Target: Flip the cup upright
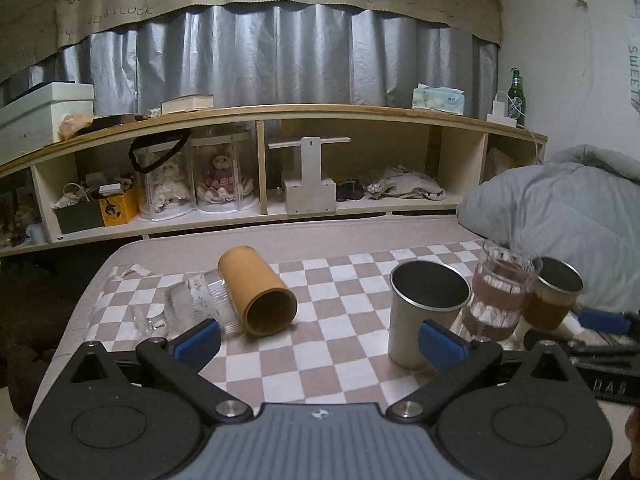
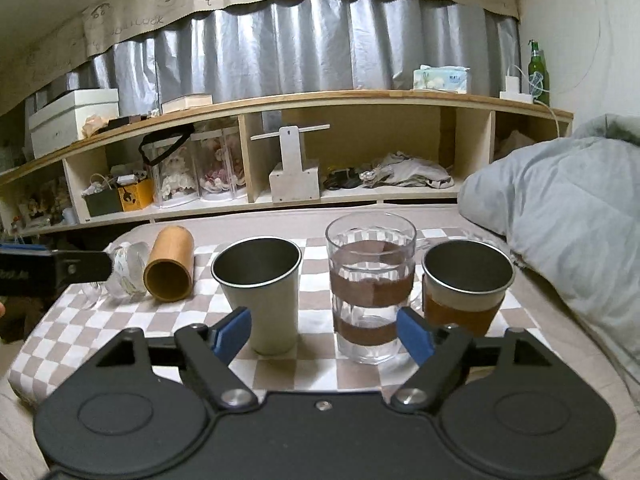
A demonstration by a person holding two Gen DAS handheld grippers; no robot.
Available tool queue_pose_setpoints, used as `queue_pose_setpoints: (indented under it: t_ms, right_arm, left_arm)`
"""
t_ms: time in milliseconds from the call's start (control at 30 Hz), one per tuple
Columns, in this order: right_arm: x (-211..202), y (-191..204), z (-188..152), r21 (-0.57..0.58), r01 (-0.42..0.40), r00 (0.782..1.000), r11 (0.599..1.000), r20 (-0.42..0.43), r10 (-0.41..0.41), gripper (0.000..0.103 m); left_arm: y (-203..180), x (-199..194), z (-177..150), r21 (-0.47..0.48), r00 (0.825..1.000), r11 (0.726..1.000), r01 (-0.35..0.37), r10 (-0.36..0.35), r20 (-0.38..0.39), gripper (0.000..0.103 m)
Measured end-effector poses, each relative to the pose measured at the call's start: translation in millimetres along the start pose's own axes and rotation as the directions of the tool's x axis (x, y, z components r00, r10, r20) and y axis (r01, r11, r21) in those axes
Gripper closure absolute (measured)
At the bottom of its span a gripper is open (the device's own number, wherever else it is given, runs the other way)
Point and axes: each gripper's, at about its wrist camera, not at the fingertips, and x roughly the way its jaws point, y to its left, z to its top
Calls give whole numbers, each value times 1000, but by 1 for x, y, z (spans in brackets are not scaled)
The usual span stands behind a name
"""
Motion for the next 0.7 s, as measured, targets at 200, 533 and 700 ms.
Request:
queue_pose_setpoints:
  t_ms: [200, 533, 700]
  right_arm:
    - [-10, 3, -5, -18, 33, 999, 999, 16, -33, 5]
    - [-23, 6, -9, -48, 60, 997, 997, 54, -57, 0]
    - [-27, 7, -9, -53, 57, 996, 997, 69, -53, 0]
  left_arm:
    - [0, -7, -18, 23, 1000, 1000, -18, 18, 13, 0]
    - [5, -8, -34, -1, 998, 999, -52, 52, 33, 0]
    - [8, -9, -37, -18, 998, 999, -50, 51, 31, 0]
